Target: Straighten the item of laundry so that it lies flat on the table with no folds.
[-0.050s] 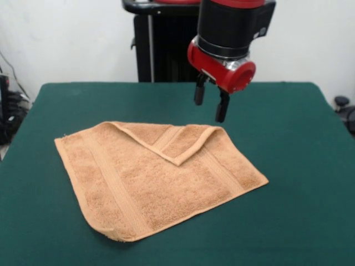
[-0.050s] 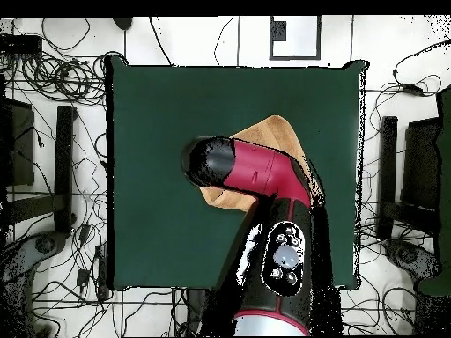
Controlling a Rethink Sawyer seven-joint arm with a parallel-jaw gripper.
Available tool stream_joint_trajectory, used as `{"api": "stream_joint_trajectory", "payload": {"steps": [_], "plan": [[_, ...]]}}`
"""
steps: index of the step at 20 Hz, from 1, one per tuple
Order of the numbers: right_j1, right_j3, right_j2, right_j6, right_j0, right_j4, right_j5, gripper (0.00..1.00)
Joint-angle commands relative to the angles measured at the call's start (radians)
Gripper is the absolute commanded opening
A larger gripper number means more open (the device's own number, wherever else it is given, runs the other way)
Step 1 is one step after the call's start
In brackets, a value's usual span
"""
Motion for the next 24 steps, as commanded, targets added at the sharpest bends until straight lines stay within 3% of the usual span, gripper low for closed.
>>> {"api": "stream_joint_trajectory", "payload": {"steps": [1, 6, 15, 24], "plan": [[0.106, 0.079, 0.104, 0.183, 0.039, 0.062, -0.05, 1.0], [0.105, 0.067, 0.104, 0.145, 0.025, 0.06, 0.003, 1.0], [0.14, 0.12, 0.102, 0.208, 0.056, 0.085, -0.152, 1.0], [0.159, 0.136, 0.103, 0.184, 0.044, 0.101, -0.215, 1.0]]}}
